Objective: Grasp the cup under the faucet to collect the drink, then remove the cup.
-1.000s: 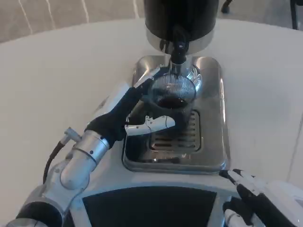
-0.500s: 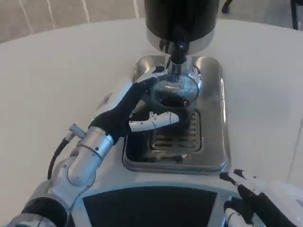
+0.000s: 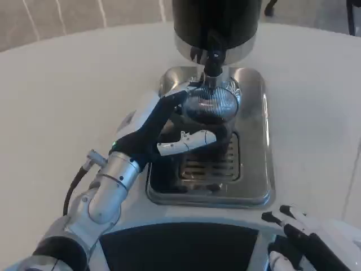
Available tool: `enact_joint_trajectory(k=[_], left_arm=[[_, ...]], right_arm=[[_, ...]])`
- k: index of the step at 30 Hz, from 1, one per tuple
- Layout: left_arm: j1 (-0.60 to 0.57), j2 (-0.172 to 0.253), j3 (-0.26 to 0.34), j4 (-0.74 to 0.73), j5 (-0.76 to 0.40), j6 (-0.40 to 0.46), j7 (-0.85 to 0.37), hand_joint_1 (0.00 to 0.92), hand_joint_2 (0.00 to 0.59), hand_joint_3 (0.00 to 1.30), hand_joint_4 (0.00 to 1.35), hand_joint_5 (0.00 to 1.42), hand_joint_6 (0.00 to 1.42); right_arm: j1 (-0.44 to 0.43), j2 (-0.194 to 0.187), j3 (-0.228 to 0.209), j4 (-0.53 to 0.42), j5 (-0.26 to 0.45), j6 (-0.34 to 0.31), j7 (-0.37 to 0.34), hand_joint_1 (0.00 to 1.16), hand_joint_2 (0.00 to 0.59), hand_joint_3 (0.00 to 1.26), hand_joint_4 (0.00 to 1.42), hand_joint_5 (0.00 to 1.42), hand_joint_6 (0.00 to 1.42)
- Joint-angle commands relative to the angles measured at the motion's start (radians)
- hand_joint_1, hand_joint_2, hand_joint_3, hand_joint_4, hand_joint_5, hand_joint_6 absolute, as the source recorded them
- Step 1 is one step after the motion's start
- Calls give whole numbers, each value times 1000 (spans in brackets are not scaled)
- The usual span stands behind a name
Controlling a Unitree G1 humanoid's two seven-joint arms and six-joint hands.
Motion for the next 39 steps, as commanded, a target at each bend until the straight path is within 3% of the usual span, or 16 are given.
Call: enact_joint_trajectory(k=[1, 6, 13, 19, 24, 28, 32, 39], left_arm=[[24, -12, -6, 8, 3, 19, -13, 385, 102, 389, 293, 564, 502], [33, -17, -5, 2, 5, 17, 6, 392, 112, 389, 346, 607, 569], [49, -19, -13, -10, 23, 12, 67, 407, 123, 430, 497, 822, 989], [61, -21, -25, -20, 43, 16, 144, 418, 127, 516, 670, 986, 1187], [67, -23, -32, -23, 54, 12, 182, 419, 122, 591, 747, 1057, 1253], [77, -20, -29, -27, 60, 0, 233, 456, 137, 799, 965, 1235, 1378], [85, -16, -23, -33, 57, -16, 273, 491, 154, 930, 1079, 1350, 1424], [93, -3, -7, -31, 43, -38, 279, 511, 146, 998, 1132, 1414, 1424]], right_arm=[[22, 4, -2, -2, -6, -1, 9, 7, 586, 124, 0, 0, 0], [18, 4, -4, 2, -7, 1, 10, 11, 586, 131, 0, 0, 0], [26, 11, 5, 10, -18, 1, 5, 18, 586, 139, 0, 0, 0], [23, 21, 8, 20, -31, 2, 6, 35, 586, 155, 0, 0, 0], [16, 25, 5, 22, -35, 5, 13, 43, 586, 155, 0, 0, 0], [12, 28, 0, 23, -36, 8, 21, 82, 586, 156, 0, 0, 0], [0, 28, -5, 25, -38, 9, 26, 88, 586, 156, 0, 0, 0], [-21, 32, -4, 34, -42, 12, 29, 96, 586, 155, 0, 0, 0]])
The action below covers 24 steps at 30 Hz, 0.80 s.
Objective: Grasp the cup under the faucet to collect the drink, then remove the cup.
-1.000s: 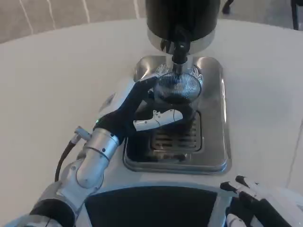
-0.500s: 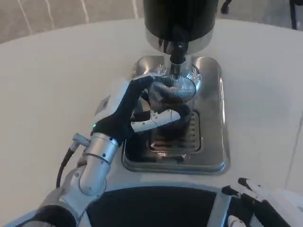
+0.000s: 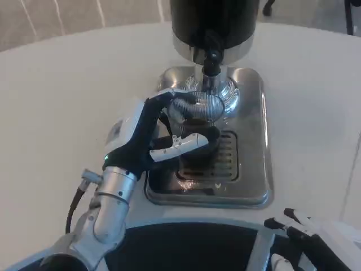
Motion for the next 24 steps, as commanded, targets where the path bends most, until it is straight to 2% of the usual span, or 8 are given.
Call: enact_joint_trajectory(k=[1, 11, 24], left_arm=[[21, 20, 15, -2, -5, -23, 6, 514, 144, 1000, 1143, 1416, 1424], [55, 77, 43, -41, -16, -105, -11, 519, 110, 1007, 1179, 1424, 1424], [125, 156, 108, -113, -44, -211, -59, 525, 91, 998, 1179, 1424, 1424]], right_arm=[[-6, 5, 2, 9, -11, 7, 15, 96, 586, 155, 0, 0, 0], [-56, 14, 2, 11, -31, 18, 30, 76, 586, 136, 0, 0, 0], [-123, 15, -14, 34, -30, 19, 10, 31, 581, 94, 0, 0, 0]])
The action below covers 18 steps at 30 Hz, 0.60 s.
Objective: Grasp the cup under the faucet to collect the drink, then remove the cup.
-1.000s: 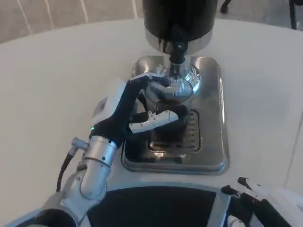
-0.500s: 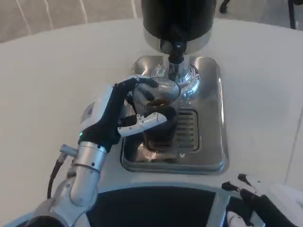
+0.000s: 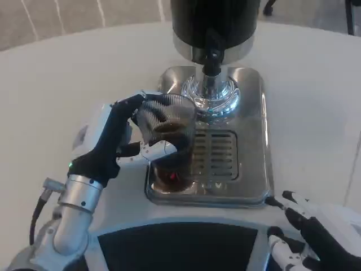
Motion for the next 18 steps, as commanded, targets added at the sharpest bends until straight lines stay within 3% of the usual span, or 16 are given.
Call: enact_joint_trajectory(k=[1, 18], left_arm=[[29, 34, 40, -44, -42, -67, -16, 525, 91, 998, 1179, 1424, 1424], [147, 105, 127, -157, -118, -158, -145, 531, 69, 990, 1165, 1424, 1424]], right_arm=[[-24, 5, -14, 19, 1, 6, -8, 29, 581, 94, 0, 0, 0], [-122, -8, -15, 18, -22, -5, 9, 0, 568, 81, 0, 0, 0]])
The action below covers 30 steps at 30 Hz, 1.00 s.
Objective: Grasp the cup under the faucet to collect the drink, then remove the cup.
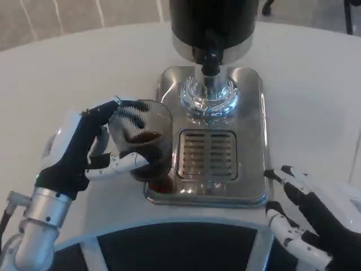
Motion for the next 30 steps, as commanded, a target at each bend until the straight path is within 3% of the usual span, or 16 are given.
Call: enact_joint_trajectory(k=[1, 6, 20, 30], left_arm=[[29, 28, 40, -61, -55, -54, -31, 532, 68, 989, 1165, 1424, 1424], [82, 39, 64, -137, -102, -83, -99, 534, 66, 988, 1177, 1424, 1424], [208, 29, 97, -348, -172, -86, -244, 539, 54, 987, 1169, 1424, 1424], [281, 15, 95, -452, -207, -75, -323, 545, 50, 987, 1166, 1422, 1424]], right_arm=[[-10, 0, 9, -13, -26, -8, 8, 0, 568, 80, 0, 0, 0], [-28, 4, 39, -36, -60, -25, 26, 0, 568, 61, 0, 0, 0], [0, 16, 65, -97, -87, -87, 60, 0, 568, 36, 0, 0, 0], [21, 49, 72, -100, -98, -158, 77, 0, 568, 26, 0, 0, 0]])
